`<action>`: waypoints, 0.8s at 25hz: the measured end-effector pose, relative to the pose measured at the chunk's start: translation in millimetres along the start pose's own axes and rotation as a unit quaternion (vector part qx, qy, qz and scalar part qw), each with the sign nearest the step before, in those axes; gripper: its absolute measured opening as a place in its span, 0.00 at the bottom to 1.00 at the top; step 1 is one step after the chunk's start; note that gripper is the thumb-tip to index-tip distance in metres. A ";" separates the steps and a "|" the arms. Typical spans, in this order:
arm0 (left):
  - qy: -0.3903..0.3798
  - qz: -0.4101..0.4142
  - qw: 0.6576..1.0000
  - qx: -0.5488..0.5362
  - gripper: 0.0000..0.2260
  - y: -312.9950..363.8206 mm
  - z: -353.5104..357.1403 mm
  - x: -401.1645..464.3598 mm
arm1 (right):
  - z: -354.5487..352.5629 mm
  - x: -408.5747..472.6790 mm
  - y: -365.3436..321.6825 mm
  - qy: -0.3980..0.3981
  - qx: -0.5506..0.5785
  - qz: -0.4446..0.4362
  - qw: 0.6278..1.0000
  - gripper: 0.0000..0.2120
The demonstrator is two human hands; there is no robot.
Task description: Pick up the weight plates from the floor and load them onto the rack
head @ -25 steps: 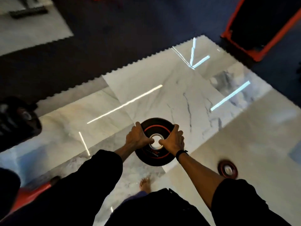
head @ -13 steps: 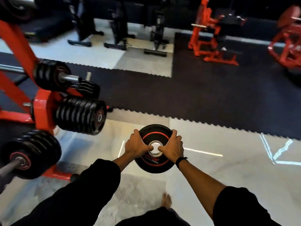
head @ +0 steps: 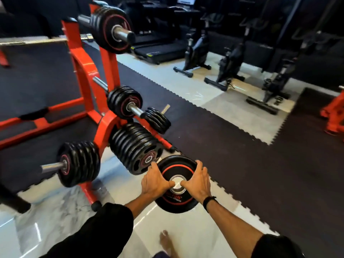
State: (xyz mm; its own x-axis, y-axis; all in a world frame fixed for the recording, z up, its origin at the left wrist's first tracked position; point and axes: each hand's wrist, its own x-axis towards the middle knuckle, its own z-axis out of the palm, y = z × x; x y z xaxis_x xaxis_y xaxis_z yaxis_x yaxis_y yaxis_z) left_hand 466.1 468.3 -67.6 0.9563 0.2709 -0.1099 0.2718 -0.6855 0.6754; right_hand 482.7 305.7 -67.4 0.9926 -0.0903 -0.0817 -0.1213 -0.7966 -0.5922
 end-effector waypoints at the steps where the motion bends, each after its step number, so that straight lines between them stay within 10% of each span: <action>1: 0.010 -0.011 1.000 -0.005 0.47 -2.0 6.1 12.7 | 4.3 16.8 -1.6 -0.010 -0.002 -0.015 1.000 0.47; 20: 0.207 -0.222 0.953 -0.024 0.42 21.3 -18.3 298.1 | 75.2 357.7 -133.3 -0.141 0.020 -0.250 0.958 0.49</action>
State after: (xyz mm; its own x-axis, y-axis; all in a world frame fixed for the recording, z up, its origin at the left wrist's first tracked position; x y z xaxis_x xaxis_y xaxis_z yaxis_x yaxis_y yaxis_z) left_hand 755.0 546.8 -72.6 0.6214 0.7768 -0.1025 0.6251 -0.4127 0.6625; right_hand 853.0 424.5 -77.9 0.8848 0.4658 0.0105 0.3623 -0.6736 -0.6443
